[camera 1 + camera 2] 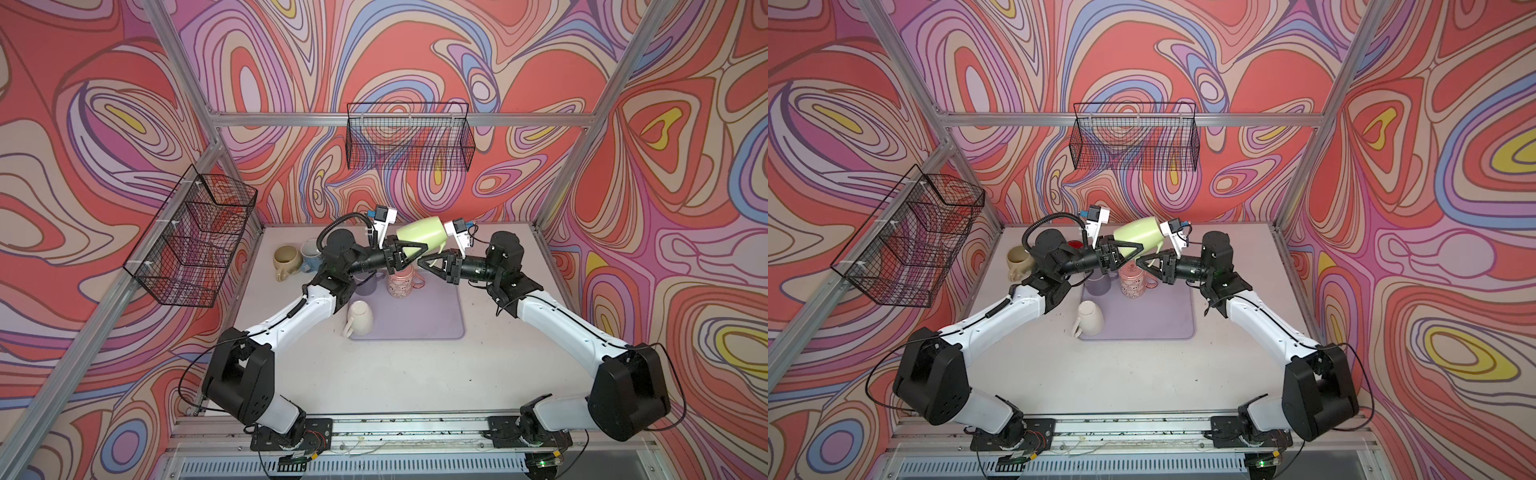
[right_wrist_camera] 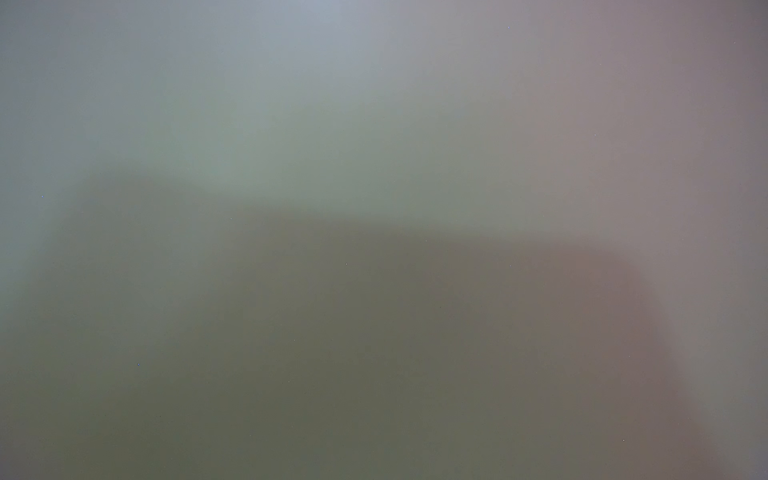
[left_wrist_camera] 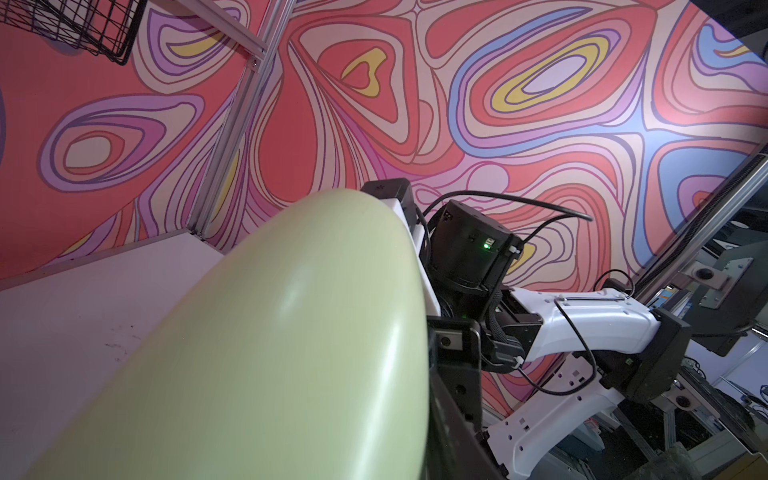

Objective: Turn the mug right side up
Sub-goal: 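Close the left gripper on the green mug's rim beside the right gripper, then open the right gripper and pull it back while the left gripper holds the mug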

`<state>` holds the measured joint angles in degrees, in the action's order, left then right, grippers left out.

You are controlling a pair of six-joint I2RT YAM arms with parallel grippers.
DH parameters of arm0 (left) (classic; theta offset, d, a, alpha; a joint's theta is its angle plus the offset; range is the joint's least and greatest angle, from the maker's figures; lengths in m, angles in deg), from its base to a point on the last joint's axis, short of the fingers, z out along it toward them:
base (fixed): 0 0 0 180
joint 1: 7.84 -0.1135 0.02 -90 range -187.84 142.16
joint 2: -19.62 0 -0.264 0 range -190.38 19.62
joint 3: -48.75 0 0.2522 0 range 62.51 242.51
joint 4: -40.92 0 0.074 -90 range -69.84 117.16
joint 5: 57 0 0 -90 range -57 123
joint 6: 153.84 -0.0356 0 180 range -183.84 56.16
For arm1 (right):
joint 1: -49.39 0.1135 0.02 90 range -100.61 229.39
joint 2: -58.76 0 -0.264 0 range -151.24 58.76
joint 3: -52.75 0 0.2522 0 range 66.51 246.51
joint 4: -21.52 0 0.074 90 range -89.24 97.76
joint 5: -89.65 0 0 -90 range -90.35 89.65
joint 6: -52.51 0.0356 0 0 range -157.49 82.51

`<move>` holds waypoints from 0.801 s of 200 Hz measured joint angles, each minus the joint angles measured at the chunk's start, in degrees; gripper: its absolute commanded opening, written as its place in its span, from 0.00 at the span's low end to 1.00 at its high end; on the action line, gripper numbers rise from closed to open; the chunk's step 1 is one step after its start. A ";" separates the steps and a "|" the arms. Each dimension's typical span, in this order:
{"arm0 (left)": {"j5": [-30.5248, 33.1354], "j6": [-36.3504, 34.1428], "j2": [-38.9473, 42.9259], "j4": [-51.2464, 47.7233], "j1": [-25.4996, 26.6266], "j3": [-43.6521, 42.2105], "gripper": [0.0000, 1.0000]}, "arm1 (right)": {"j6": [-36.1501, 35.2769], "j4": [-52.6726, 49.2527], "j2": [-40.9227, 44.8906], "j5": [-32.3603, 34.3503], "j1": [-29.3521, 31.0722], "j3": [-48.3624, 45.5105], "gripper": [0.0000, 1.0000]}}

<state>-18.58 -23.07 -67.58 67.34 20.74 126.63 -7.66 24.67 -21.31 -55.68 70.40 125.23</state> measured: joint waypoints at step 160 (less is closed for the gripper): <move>1.55 -0.72 0.00 0.09 0.63 0.00 0.00 | 1.29 1.40 0.02 0.09 0.07 -0.79 0.32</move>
<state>-17.02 -23.79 -67.58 67.43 21.37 126.63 -6.37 26.06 -21.29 -55.59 70.47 124.45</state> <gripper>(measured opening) 0.153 0.301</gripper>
